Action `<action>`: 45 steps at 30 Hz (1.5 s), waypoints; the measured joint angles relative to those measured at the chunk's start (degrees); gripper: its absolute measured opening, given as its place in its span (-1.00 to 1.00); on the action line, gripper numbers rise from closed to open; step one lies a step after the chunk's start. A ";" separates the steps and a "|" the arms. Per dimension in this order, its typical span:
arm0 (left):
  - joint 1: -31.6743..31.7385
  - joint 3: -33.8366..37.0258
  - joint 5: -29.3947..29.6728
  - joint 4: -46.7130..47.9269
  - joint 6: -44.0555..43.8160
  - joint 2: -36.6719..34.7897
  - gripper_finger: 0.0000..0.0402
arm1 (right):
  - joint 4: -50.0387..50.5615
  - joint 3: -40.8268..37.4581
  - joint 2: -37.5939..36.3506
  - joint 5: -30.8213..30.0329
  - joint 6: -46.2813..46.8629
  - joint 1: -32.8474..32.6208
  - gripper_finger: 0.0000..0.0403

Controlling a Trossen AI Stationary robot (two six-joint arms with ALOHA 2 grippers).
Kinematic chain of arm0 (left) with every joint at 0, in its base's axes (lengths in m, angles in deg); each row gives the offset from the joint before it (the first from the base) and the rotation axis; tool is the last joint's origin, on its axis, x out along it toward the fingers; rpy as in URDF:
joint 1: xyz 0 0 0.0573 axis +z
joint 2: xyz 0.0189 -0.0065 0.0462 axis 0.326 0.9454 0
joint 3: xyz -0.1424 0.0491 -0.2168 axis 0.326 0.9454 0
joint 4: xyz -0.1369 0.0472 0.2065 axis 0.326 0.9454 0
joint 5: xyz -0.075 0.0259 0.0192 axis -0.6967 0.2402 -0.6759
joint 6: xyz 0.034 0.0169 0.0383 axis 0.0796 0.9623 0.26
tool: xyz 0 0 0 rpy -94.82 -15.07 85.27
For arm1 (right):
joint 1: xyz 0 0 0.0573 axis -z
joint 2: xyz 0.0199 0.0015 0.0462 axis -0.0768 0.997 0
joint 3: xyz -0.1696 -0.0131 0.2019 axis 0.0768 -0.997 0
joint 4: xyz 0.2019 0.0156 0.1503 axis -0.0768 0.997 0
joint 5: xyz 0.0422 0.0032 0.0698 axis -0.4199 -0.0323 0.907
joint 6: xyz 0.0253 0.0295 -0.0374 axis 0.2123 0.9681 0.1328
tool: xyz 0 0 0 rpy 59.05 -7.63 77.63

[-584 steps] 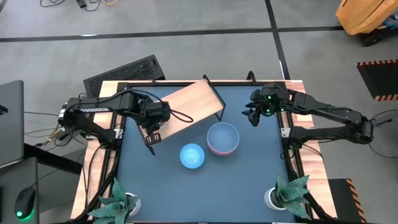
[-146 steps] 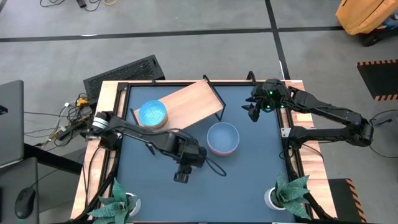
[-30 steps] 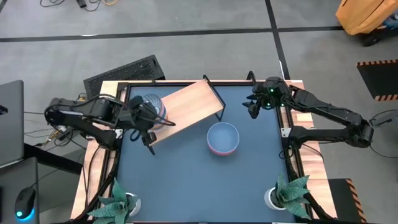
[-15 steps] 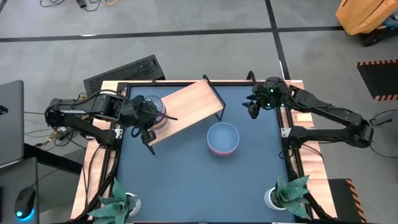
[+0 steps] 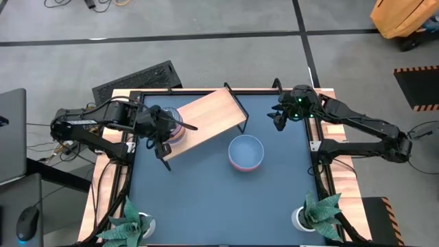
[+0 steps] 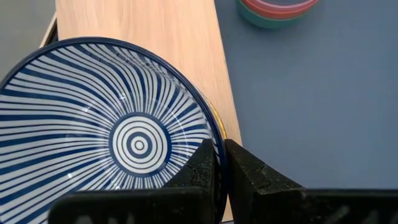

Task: Place and stack bowls onto a shelf
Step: Stack the small dark blue bowl on top of the small blue bowl on the shelf, then put the big blue bowl on the shelf

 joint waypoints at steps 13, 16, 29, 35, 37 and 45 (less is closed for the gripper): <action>-0.02 0.00 -0.60 0.18 -0.95 -0.02 -0.63 | 0.02 0.00 0.00 0.02 -0.18 0.00 0.14; -0.02 0.00 -0.60 0.88 -1.14 -0.02 -0.55 | 0.02 0.00 0.00 0.02 -0.20 0.00 0.14; -0.02 -2.09 -0.78 2.59 -2.34 -0.05 -0.26 | 0.02 0.01 0.01 0.04 -0.64 -0.02 0.14; -0.04 -8.45 3.63 6.63 -3.11 -0.10 -0.25 | 0.00 0.00 0.00 0.09 -1.07 -0.02 0.14; -0.04 -10.59 5.20 7.51 -3.04 -0.13 -0.25 | -0.01 0.00 0.02 0.19 -1.07 -0.15 0.14; -0.04 -18.54 7.05 7.03 -2.34 -0.07 -0.25 | -1.09 0.02 2.57 -0.35 -2.73 -7.13 0.14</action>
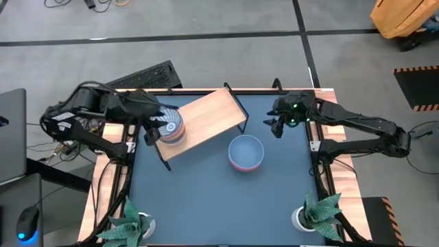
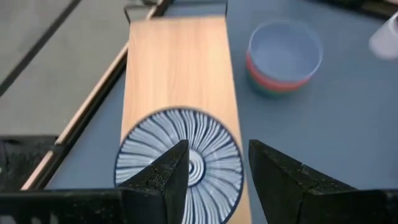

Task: Place and stack bowls onto a shelf
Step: Put the big blue bowl on the shelf

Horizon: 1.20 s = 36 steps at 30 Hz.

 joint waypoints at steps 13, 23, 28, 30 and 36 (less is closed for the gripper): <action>0.00 -6.77 -2.33 -15.44 5.90 0.64 -0.25 | -1.19 1.40 7.60 -4.85 8.56 -7.37 0.14; -4.58 -6.75 -8.93 -32.55 13.66 12.64 -0.25 | 1.44 4.05 4.00 -5.61 8.26 -7.26 0.14; -8.03 -6.73 -7.36 -32.88 12.14 20.58 -0.25 | 4.30 4.11 2.82 -5.62 6.94 -6.76 0.14; -9.07 -6.71 -7.00 -32.97 11.52 23.57 -0.25 | 5.17 4.11 2.67 -5.63 6.28 -6.75 0.14; -9.77 -6.62 -13.33 -35.94 7.11 28.35 -0.25 | 5.27 4.11 2.67 -5.59 4.88 -6.77 0.14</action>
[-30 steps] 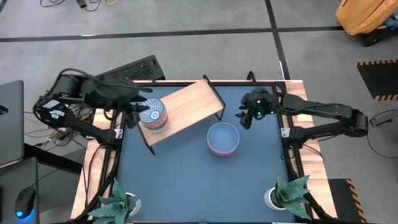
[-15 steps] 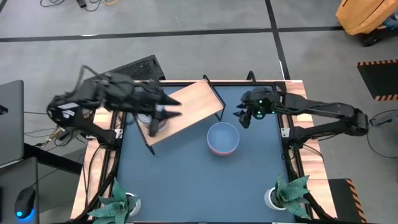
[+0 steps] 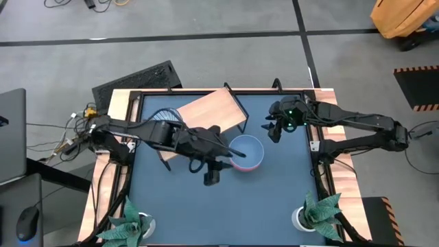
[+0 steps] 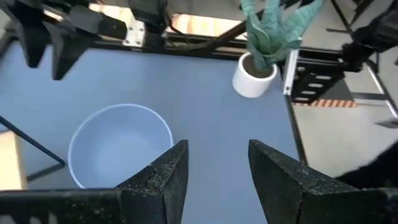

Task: Place and stack bowls onto a shelf
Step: Put the big blue bowl on the shelf

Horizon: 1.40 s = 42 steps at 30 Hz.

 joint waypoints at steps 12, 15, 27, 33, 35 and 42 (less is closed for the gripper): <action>-3.60 -0.04 2.23 2.02 -3.46 -0.13 -0.25 | -0.37 0.00 -0.06 0.08 -1.24 0.77 0.14; -3.96 -0.04 3.09 2.06 -3.71 -0.13 -0.25 | 0.36 1.13 -0.06 0.10 -0.08 1.18 0.14; -9.04 -0.04 5.24 16.30 -1.85 -0.13 -0.25 | 0.42 17.06 -0.07 0.16 3.15 2.32 0.14; -9.24 3.98 9.10 8.21 0.69 -0.07 -0.25 | 2.34 24.48 -0.09 0.14 1.30 2.52 0.14; -8.61 5.02 9.61 4.38 1.22 0.50 -0.25 | 2.57 26.04 -0.09 0.14 -0.16 2.89 0.14; -6.16 6.29 16.54 -2.88 -1.09 4.80 -0.25 | 4.21 28.69 -0.09 0.14 -4.77 4.98 0.14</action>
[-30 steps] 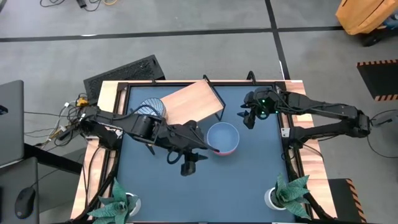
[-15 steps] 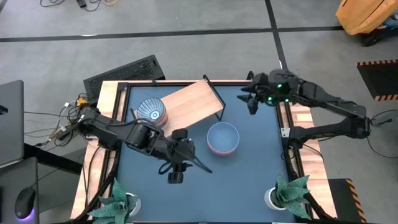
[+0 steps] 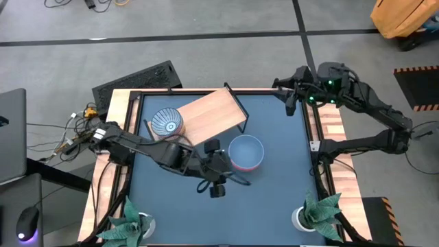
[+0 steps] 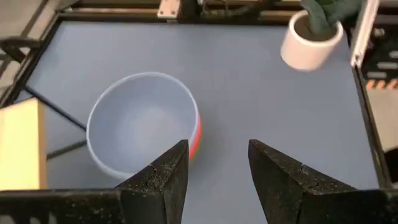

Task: Place and stack bowls onto a shelf
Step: Put the big blue bowl on the shelf

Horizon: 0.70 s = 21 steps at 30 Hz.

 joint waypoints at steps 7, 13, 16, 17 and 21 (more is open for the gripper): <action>3.28 0.09 -1.38 -8.48 3.93 7.75 -0.25 | 4.73 0.01 0.02 0.07 -3.79 1.46 0.14; 6.02 0.00 -4.50 -10.79 7.09 9.55 -0.25 | 8.11 0.01 0.02 0.07 -5.10 2.18 0.14; 7.18 0.02 -7.96 -10.12 8.86 10.26 -0.25 | 8.87 0.01 -0.19 0.04 -5.10 2.19 0.14; 7.57 0.04 -9.53 -9.90 9.40 10.31 -0.25 | 9.08 0.01 -0.32 0.06 -5.10 2.16 0.14; 8.46 -0.03 -12.34 -8.31 11.00 11.37 -0.25 | 9.34 0.01 -0.64 0.07 -5.03 2.16 0.14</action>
